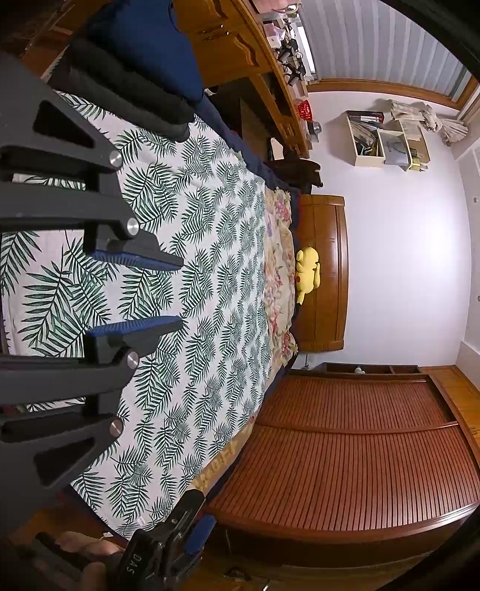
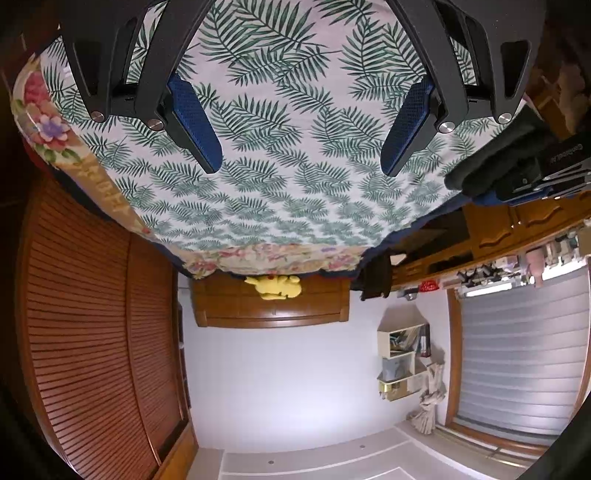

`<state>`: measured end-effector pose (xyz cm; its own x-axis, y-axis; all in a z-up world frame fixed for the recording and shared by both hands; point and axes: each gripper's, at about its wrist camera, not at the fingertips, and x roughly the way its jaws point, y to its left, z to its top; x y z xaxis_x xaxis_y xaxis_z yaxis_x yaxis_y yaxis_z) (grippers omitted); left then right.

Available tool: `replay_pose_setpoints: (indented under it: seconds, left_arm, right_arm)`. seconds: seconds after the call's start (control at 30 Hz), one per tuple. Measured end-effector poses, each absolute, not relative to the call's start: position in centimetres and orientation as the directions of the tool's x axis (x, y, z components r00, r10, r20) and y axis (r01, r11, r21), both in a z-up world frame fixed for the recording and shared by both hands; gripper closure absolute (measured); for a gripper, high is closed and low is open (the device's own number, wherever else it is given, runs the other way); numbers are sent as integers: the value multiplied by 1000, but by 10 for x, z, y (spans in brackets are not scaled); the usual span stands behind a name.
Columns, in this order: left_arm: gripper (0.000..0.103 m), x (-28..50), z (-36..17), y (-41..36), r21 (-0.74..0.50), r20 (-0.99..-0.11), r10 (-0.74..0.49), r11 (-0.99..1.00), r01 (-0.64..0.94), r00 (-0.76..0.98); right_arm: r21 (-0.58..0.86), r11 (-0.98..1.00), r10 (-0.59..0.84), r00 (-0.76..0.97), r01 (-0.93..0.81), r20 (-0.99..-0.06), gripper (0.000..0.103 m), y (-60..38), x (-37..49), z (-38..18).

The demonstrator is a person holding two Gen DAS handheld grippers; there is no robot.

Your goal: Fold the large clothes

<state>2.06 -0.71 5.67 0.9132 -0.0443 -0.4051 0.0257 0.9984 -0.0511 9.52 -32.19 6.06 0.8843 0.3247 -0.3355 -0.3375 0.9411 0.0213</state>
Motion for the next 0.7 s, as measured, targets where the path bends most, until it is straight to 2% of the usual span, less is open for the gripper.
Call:
replay_pose_setpoints:
  seconds: [0.7]
  left_arm:
    - [78,18,58,-6,-53,-402,-45,998,26,914]
  right_arm:
    - [24,940,329,883,-341,-334,14,-321,91,62]
